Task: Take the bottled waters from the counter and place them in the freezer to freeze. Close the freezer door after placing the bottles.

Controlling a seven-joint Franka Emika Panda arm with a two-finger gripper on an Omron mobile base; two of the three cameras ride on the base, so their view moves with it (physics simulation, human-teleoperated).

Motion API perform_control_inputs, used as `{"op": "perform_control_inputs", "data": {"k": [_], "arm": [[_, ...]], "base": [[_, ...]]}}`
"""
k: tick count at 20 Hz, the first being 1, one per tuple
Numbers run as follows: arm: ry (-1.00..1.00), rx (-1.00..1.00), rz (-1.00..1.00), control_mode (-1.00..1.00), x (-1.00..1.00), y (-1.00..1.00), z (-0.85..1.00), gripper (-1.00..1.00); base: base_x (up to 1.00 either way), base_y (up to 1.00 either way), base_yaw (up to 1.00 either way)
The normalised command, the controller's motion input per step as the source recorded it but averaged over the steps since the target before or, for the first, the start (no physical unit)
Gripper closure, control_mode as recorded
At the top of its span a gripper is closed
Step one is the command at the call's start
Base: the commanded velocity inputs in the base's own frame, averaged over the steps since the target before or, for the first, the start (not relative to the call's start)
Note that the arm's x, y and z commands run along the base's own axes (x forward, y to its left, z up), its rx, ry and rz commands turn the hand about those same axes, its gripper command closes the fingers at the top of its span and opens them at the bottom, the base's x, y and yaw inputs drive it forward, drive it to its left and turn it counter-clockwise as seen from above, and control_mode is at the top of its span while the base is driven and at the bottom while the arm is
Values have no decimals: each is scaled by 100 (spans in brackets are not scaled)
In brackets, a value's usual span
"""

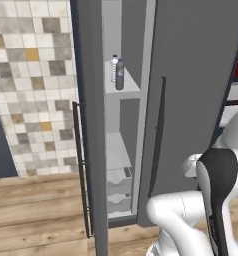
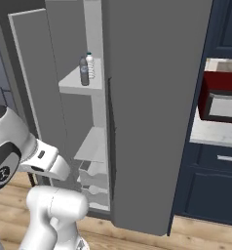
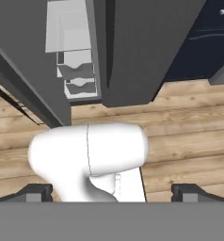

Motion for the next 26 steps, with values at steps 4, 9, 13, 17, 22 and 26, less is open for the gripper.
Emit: {"op": "perform_control_inputs", "data": {"k": [4,9,13,17,22,26], "arm": [[0,0,0,100,0,0,0,-100],[0,0,0,100,0,0,0,-100],[0,0,0,100,0,0,0,-100],[0,0,0,100,0,0,0,-100],[0,0,0,100,0,0,0,-100],[0,0,0,100,0,0,0,-100]], "base": [[-32,34,6],[-14,51,4],[-3,53,0],[0,37,0],[0,33,-6],[0,21,-7]]}}
